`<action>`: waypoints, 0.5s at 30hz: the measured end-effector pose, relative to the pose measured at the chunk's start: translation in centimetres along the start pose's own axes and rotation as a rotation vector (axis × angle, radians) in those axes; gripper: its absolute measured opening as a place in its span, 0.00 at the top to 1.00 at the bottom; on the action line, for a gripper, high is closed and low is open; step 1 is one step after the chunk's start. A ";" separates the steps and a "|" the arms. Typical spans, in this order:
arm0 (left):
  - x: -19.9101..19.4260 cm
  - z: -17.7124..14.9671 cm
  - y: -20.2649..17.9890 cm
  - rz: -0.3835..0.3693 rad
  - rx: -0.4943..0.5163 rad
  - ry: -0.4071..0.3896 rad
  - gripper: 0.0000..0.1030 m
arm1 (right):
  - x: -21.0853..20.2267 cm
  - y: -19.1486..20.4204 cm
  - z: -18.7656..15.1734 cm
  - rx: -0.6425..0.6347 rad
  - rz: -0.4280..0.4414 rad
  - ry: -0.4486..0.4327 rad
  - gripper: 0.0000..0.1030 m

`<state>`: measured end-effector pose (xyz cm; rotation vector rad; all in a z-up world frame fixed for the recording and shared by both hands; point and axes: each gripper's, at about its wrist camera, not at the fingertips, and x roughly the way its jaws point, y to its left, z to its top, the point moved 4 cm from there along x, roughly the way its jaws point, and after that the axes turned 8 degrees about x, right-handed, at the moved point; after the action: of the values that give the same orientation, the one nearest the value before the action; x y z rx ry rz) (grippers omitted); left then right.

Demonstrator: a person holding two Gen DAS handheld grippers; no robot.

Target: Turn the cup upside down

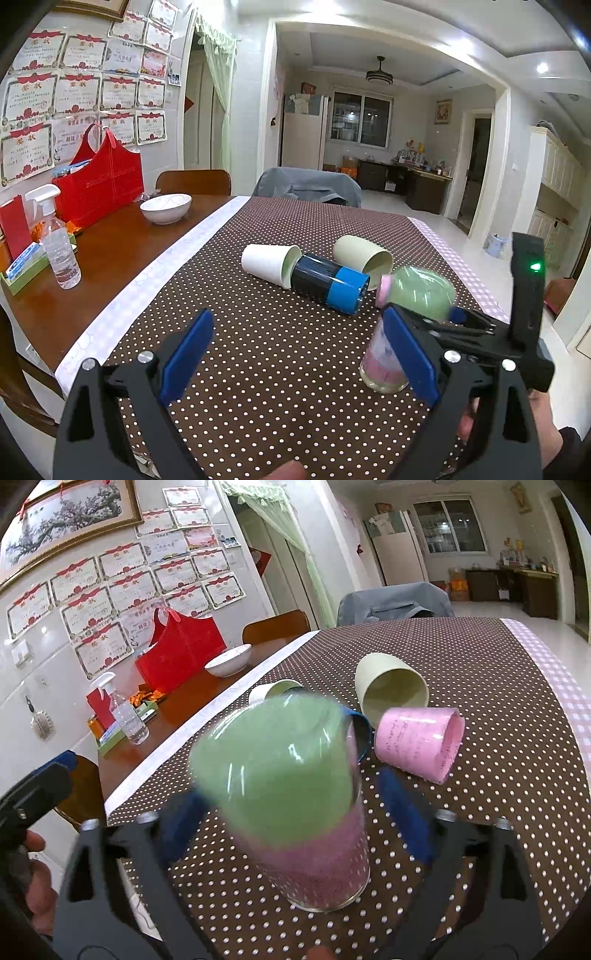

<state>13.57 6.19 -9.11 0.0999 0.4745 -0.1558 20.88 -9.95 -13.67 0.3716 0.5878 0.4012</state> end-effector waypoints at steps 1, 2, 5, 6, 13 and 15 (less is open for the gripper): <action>-0.1 0.0 -0.1 -0.002 0.001 -0.001 0.11 | -0.2 0.1 0.0 -0.007 -0.007 -0.004 0.06; -0.1 0.1 -0.3 -0.003 0.003 -0.002 0.11 | -0.5 0.3 0.1 -0.013 -0.015 -0.011 0.06; -0.5 0.2 -0.6 -0.004 0.009 -0.002 0.11 | -1.3 0.2 0.2 0.007 -0.020 -0.027 0.06; -0.5 0.2 -0.7 -0.004 0.011 -0.002 0.11 | -1.7 0.2 0.4 0.016 -0.029 -0.038 0.06; -1.6 0.9 -1.1 0.005 0.014 -0.013 0.11 | -4.8 0.6 1.6 0.034 -0.028 -0.100 0.06; -1.8 1.0 -1.4 0.005 0.013 -0.013 0.11 | -5.8 0.8 2.0 0.033 -0.038 -0.117 0.06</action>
<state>12.22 4.94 -7.43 0.1129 0.4604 -0.1543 17.40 -12.40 -9.13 0.4123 0.4873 0.3314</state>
